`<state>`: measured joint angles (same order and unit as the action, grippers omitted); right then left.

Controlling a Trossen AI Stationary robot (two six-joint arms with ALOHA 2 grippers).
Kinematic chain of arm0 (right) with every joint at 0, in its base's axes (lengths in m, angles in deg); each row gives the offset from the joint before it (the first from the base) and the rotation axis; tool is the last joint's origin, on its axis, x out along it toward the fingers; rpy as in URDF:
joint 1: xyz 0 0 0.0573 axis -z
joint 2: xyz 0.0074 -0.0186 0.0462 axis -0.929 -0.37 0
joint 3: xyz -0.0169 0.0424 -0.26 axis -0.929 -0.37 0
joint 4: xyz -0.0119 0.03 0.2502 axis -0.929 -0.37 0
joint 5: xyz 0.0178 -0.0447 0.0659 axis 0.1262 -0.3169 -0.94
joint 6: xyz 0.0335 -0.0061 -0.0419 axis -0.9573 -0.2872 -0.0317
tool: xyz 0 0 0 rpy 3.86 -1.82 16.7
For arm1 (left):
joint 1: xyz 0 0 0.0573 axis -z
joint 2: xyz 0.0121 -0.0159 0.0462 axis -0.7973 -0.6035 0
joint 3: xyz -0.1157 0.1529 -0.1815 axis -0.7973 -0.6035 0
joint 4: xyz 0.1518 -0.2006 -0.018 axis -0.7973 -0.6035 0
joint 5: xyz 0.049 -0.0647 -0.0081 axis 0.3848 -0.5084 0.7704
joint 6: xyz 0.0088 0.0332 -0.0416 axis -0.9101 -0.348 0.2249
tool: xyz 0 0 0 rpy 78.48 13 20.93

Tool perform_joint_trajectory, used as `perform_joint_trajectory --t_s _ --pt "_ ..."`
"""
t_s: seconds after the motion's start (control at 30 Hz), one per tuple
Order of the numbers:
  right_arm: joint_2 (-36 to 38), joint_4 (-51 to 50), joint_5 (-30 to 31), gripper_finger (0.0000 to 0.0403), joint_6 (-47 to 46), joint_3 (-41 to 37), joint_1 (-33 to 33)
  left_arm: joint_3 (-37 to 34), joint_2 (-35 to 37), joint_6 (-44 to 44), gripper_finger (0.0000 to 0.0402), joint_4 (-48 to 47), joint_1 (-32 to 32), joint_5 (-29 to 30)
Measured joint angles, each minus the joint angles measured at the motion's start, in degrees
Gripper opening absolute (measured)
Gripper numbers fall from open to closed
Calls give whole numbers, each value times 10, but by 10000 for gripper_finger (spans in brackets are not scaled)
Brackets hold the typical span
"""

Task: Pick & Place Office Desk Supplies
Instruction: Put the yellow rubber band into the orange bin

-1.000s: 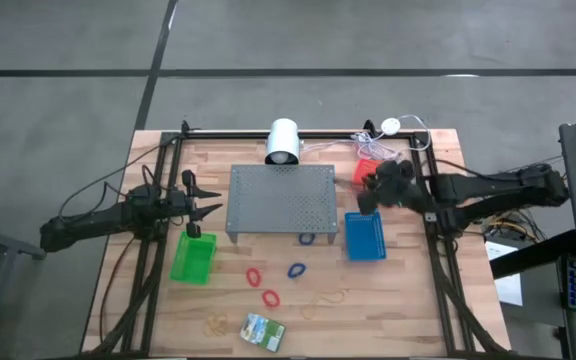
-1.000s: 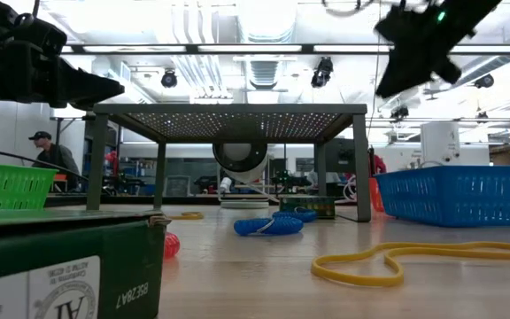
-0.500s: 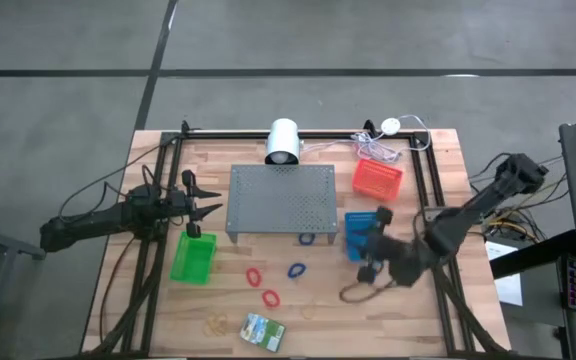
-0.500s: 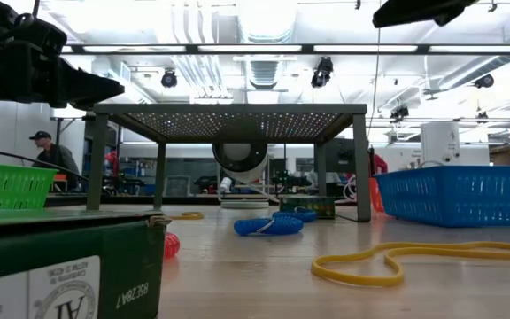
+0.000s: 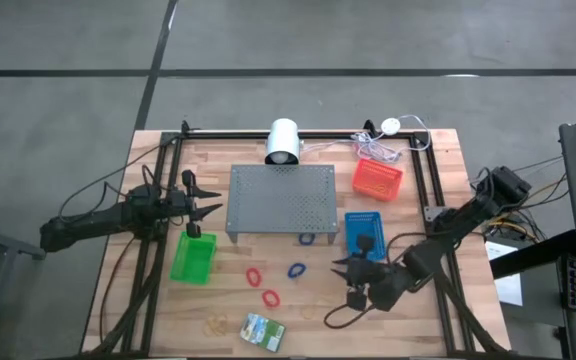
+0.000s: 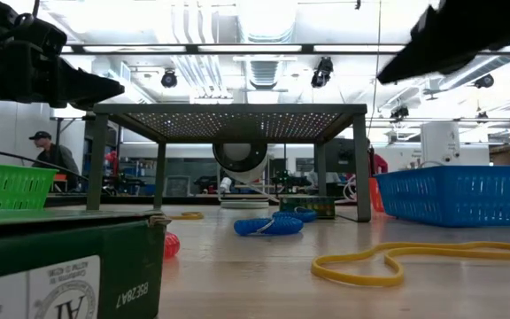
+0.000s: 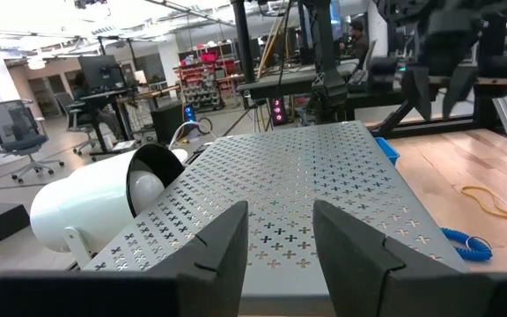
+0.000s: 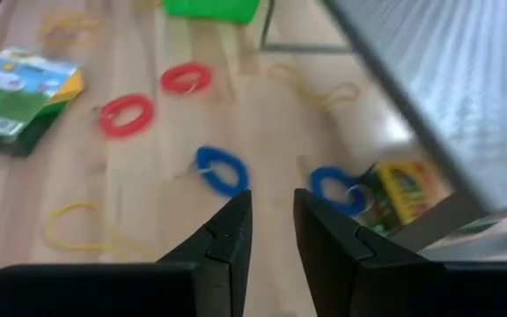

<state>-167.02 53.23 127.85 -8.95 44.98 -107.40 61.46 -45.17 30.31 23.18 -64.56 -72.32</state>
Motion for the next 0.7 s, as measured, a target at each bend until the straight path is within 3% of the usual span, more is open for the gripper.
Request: perform_joint_trajectory --t_s 0.4,0.7 --pt "-53 3 -141 84 -74 0 0 0 0 0 134 0 0 0" --pt "-85 20 -195 84 -79 -1 0 0 0 0 134 0 0 0"
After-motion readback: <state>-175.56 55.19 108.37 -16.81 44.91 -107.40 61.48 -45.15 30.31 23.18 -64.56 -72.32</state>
